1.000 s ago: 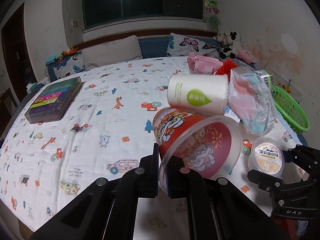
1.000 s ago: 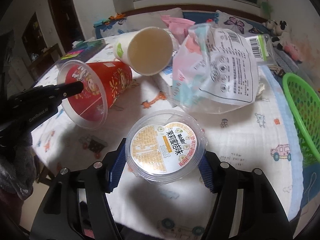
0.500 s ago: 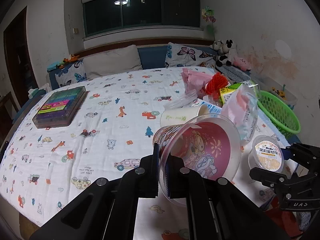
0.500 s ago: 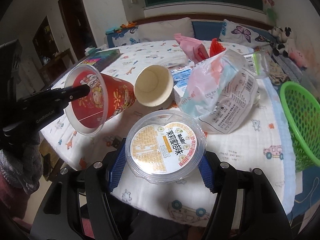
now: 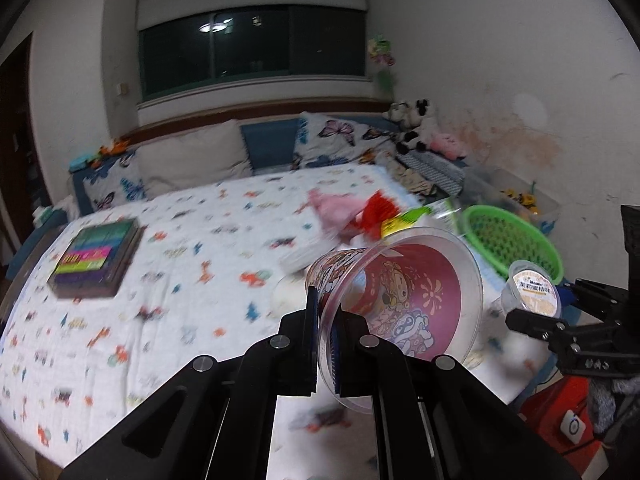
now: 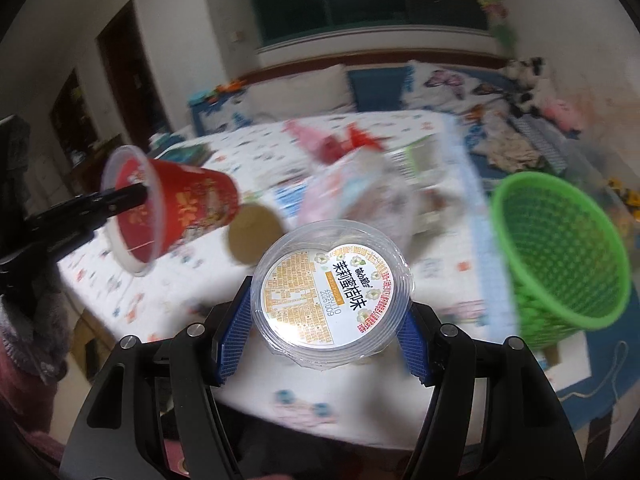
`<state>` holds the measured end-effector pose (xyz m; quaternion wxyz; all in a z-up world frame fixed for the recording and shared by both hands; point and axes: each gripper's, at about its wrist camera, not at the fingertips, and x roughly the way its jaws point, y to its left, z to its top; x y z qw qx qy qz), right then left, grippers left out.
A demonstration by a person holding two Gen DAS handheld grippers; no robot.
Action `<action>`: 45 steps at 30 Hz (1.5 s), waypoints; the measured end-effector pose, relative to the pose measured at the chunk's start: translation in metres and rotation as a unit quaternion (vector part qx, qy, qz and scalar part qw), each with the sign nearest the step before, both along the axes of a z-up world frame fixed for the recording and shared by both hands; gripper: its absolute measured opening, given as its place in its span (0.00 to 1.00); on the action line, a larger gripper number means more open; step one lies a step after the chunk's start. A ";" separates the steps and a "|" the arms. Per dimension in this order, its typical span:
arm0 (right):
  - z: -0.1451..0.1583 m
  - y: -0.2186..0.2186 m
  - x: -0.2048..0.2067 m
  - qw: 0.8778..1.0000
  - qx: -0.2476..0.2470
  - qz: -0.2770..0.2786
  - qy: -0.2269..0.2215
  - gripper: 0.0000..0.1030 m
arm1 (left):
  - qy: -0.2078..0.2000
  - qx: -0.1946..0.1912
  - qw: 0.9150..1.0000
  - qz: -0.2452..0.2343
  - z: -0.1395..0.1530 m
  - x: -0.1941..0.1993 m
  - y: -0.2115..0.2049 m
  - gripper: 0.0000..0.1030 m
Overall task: Collect trash
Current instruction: 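Carry the dessert cup over the green basket with the right tool and release, then lower the red cup into the green basket and open the left tool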
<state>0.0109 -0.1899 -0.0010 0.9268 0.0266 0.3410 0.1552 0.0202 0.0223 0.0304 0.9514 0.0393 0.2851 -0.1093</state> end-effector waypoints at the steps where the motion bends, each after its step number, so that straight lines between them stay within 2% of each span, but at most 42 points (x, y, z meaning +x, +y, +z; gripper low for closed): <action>1: 0.001 -0.008 0.003 1.000 -0.002 -0.009 -0.001 0.63 | -0.002 -0.002 1.000 -0.007 0.003 0.003 -0.007 0.05; 6: 0.000 -0.065 0.017 0.997 -0.013 -0.075 -0.003 0.63 | -0.008 -0.007 0.999 -0.040 0.016 0.022 -0.042 0.05; 11: -0.013 -0.116 0.037 0.991 -0.024 -0.134 0.008 0.63 | -0.006 -0.014 0.998 -0.068 0.025 0.041 -0.074 0.05; 20: -0.052 -0.185 0.081 0.980 -0.026 -0.189 0.059 0.64 | 0.006 -0.001 0.993 -0.119 0.025 0.083 -0.149 0.05; 29: -0.066 -0.207 0.091 0.979 -0.017 -0.192 0.072 0.71 | 0.031 0.012 0.988 -0.151 0.010 0.117 -0.214 0.05; 37: -0.067 -0.215 0.084 0.979 -0.019 -0.191 0.068 0.75 | 0.043 0.011 0.983 -0.176 -0.003 0.128 -0.241 0.05; 45: -0.066 -0.224 0.074 0.978 -0.010 -0.198 0.060 0.75 | 0.054 -0.010 0.978 -0.200 -0.009 0.133 -0.254 0.05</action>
